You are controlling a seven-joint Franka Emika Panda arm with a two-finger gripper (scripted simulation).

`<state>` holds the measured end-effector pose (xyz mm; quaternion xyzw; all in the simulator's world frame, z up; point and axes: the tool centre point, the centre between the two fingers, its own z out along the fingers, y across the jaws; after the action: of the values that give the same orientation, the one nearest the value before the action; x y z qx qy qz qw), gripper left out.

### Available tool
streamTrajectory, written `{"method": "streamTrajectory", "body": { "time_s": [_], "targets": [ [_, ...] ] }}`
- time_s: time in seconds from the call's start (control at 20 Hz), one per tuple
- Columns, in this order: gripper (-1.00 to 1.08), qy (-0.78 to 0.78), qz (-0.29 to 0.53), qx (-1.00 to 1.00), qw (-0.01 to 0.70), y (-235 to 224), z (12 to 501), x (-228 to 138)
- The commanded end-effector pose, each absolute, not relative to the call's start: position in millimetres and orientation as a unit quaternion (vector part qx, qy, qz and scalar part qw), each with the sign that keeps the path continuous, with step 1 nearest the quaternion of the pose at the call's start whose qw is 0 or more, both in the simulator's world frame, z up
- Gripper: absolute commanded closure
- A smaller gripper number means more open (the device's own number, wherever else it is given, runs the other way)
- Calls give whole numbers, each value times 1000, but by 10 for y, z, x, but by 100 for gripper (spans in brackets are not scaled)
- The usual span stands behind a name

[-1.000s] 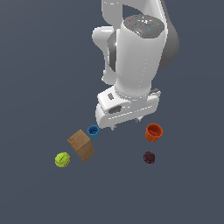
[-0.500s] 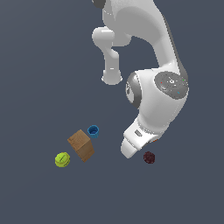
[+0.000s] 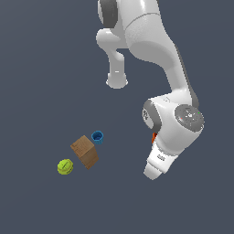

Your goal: Pick up a designated object from a clutter of objects.

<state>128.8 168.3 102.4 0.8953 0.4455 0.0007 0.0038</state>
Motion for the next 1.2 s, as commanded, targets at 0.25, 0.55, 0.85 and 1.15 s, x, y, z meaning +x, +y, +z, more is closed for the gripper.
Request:
{"method": "streamTrajectory", "body": {
  "time_s": [0.25,0.55,0.85,1.15],
  "targets": [
    [-92,477,0,879,0,1842,796,1300],
    [-92,477,-1,879,0,1841,758,1295],
    [-92,478,0,878,0,1846,485,1287],
    [-92,479,0,878,0,1846,282,1290]
  ]
}}
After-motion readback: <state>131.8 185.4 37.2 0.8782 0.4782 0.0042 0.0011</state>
